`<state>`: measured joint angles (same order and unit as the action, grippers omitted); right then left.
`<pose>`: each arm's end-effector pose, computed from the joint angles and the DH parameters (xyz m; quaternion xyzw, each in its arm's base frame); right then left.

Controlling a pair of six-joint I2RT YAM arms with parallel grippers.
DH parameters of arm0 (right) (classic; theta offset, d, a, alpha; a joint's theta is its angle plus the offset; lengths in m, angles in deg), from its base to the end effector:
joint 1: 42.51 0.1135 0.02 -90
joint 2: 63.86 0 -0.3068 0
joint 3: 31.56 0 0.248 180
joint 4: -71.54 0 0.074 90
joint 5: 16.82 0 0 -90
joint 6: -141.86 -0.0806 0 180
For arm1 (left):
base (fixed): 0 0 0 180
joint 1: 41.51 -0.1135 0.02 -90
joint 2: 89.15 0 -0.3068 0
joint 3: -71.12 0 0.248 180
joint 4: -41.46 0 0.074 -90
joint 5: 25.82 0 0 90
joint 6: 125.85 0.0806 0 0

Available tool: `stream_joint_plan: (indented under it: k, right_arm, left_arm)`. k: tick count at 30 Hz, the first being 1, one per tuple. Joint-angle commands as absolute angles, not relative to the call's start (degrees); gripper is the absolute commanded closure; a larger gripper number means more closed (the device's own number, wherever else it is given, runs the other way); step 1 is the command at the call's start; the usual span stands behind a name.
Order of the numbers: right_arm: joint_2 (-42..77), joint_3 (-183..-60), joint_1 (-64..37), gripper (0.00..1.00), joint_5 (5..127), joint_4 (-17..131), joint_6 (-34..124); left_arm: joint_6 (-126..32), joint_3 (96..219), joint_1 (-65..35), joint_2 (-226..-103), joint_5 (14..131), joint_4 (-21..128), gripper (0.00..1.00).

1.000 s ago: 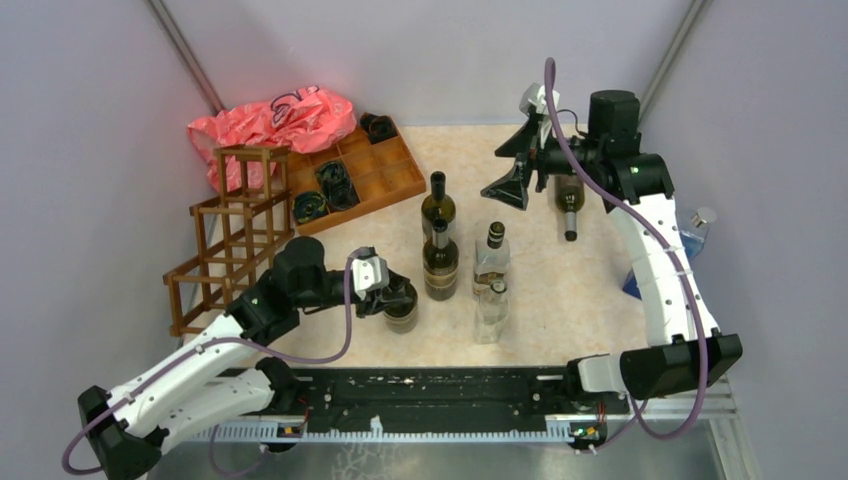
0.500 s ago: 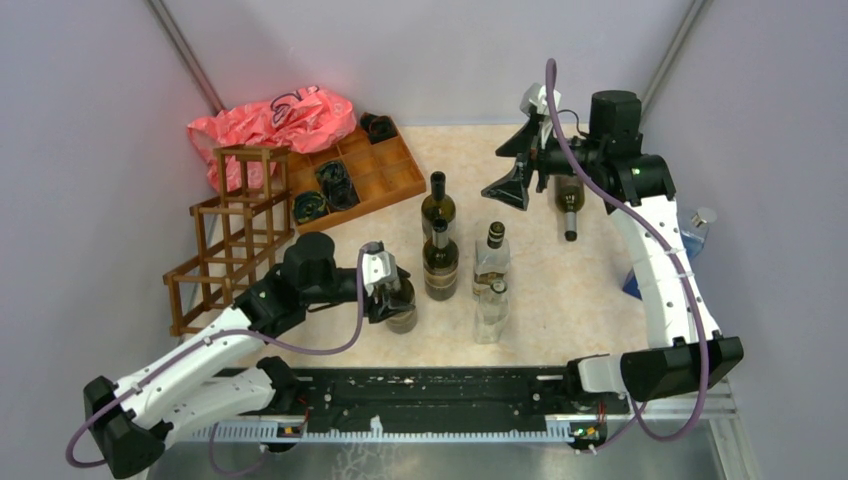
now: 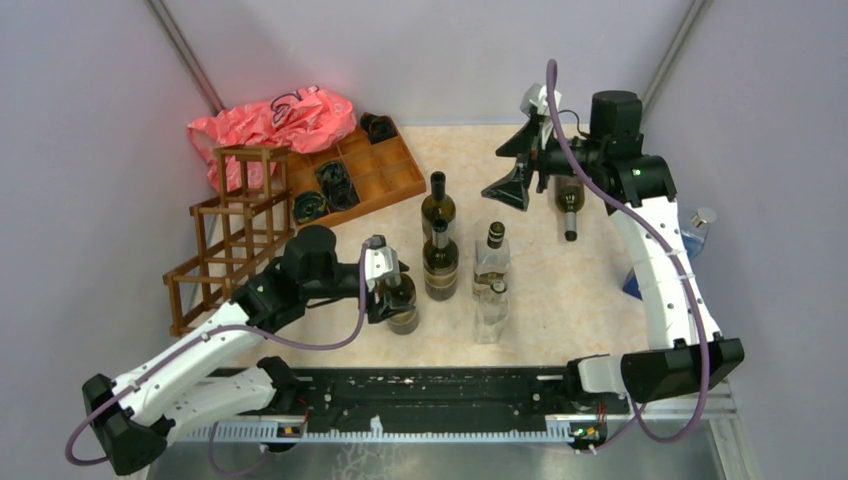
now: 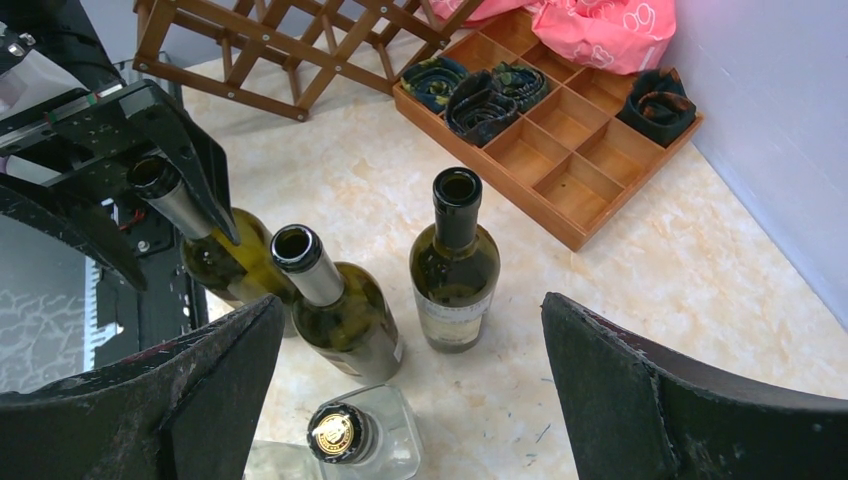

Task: Put the wine bottle on the wine rack
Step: Place the wine bottle at the center of the board.

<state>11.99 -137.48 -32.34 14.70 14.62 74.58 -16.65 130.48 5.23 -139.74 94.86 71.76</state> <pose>0.2470 0.1141 0.4828 -0.4558 0.6406 0.3637 0.4996 0.1096 -0.1765 0.3358 0.5587 0.5879 -0.3416 0.4749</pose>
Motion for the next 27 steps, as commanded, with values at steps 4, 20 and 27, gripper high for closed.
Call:
stream_joint_plan:
  k: [4, 20, 27]
  right_arm:
    - [9.6, -138.4, -31.7, 0.01, 14.2, 15.3, 74.6]
    - [6.4, -138.3, -31.6, 0.01, 16.6, 9.5, 80.4]
    - [1.6, -134.2, -31.6, 0.01, 17.1, 10.2, 83.4]
  left_arm:
    - [-17.8, 134.4, 5.2, -141.8, 93.7, 71.8, 0.18]
    - [-24.9, 144.9, 5.2, -142.9, 82.8, 69.7, 0.02]
    - [-29.6, 152.4, 5.2, -143.3, 75.9, 69.0, 0.02]
